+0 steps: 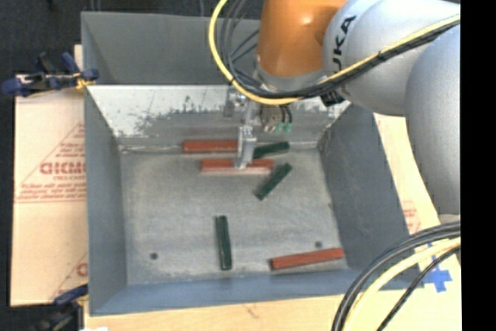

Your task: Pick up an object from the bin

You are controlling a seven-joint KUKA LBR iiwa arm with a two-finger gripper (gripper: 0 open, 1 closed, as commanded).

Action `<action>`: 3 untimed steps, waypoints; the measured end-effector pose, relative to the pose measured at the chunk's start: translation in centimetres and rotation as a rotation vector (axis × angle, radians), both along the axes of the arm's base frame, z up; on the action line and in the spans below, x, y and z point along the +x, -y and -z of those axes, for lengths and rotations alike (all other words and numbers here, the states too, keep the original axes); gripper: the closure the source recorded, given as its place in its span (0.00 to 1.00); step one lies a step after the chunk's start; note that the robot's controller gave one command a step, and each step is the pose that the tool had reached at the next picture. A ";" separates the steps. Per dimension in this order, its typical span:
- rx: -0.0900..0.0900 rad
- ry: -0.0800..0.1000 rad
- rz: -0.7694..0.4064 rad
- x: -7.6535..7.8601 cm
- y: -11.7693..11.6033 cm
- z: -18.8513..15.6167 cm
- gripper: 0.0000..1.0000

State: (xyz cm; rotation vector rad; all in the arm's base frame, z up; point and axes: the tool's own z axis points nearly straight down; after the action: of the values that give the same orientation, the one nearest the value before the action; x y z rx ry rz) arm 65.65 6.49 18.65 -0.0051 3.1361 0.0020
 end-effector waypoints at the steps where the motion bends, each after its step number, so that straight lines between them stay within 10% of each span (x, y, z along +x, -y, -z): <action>1: 0.000 0.000 0.001 0.0 0.0 0.0 0.00; 3: 0.001 -0.002 0.180 -1.3 1.2 9.9 0.00</action>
Offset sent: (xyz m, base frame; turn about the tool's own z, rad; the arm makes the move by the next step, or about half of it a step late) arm -0.0079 -0.0080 -0.1164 -0.0070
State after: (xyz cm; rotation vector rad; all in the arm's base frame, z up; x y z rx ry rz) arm 64.30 5.29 8.72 0.2769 3.1257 0.0028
